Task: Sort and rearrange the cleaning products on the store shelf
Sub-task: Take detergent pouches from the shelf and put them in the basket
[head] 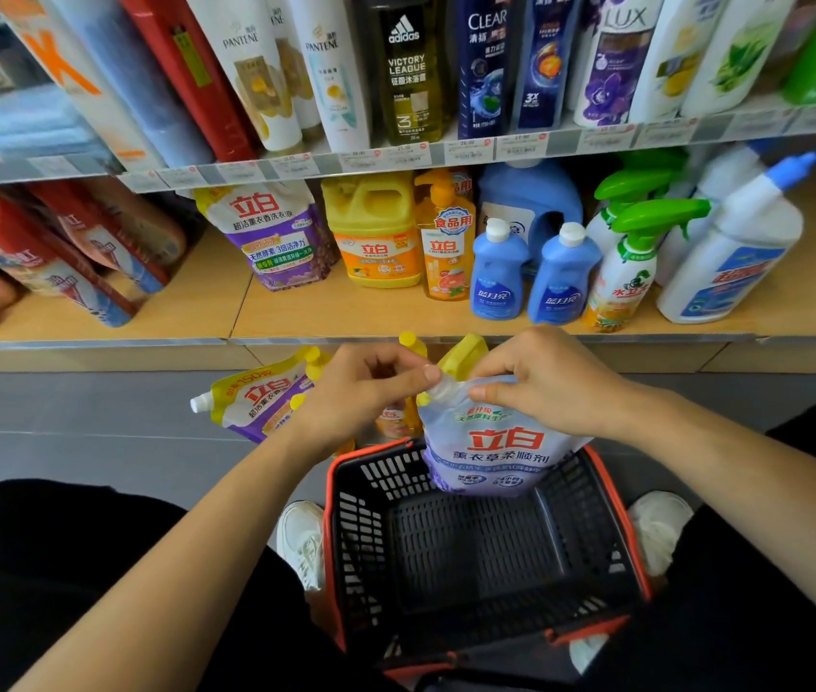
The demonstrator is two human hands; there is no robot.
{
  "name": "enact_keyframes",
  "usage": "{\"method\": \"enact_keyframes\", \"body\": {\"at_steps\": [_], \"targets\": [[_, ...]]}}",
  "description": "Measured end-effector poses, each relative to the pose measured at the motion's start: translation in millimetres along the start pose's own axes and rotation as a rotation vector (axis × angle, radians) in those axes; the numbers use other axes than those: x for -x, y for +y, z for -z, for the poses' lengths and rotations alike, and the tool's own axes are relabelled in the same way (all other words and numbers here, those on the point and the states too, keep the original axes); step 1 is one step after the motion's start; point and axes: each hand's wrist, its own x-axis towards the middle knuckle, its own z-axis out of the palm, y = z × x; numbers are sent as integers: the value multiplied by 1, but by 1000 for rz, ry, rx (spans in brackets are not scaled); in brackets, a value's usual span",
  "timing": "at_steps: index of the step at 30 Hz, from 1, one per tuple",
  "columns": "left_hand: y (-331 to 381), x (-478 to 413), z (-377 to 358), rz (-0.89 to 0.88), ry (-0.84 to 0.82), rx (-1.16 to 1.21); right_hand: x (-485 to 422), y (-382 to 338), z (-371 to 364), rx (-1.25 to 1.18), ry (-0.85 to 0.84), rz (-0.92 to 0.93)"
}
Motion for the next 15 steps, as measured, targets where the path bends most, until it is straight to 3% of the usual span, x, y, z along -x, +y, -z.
{"method": "enact_keyframes", "body": {"at_steps": [4,9,15], "targets": [[1,0,1,-140,32,-129,0,-1,0,-7,0,-9],[6,2,9,-207,-91,-46,-1,1,0,-9,-2,-16],[4,1,0,-114,116,-239,-2,2,-2,-8,-12,-28]]}}
